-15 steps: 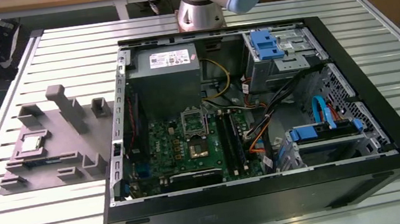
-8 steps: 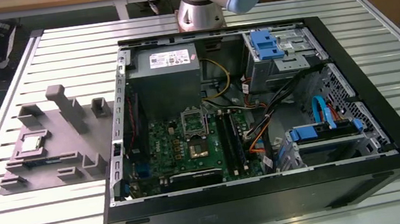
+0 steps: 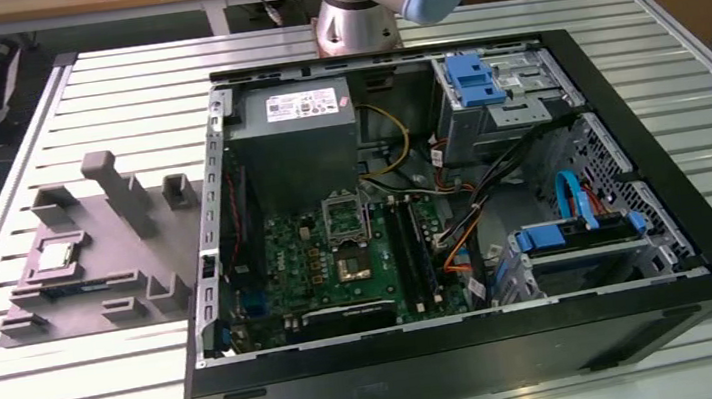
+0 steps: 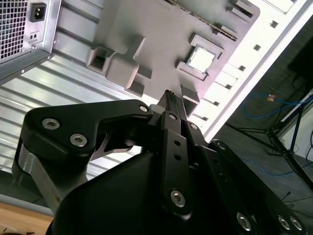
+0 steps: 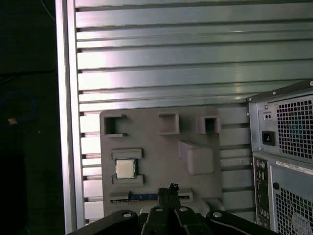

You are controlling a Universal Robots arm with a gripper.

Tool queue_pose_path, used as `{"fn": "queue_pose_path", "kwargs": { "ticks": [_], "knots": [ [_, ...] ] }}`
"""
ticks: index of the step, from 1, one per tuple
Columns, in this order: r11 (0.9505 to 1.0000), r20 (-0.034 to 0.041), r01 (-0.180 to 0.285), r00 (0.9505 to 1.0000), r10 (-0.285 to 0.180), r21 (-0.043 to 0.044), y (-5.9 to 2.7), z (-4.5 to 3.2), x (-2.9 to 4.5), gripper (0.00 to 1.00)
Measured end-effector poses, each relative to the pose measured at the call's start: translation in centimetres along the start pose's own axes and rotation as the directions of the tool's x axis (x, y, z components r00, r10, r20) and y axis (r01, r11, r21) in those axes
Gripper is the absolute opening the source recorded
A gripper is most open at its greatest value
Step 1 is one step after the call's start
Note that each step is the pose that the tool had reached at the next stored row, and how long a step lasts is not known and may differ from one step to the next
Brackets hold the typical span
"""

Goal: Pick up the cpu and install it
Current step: 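Reach for the cpu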

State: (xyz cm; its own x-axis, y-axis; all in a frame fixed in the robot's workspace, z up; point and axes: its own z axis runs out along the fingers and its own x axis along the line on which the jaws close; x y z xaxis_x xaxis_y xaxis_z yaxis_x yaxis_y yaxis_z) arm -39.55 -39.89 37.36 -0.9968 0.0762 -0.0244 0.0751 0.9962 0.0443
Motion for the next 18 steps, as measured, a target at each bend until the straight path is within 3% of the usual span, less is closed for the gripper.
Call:
{"fn": "queue_pose_path", "kwargs": {
  "ticks": [18],
  "knots": [
    [1.0,0.0001,0.0,1.0,0.0,0.0,-0.06,0.02,0.8,0.11]
  ]
}}
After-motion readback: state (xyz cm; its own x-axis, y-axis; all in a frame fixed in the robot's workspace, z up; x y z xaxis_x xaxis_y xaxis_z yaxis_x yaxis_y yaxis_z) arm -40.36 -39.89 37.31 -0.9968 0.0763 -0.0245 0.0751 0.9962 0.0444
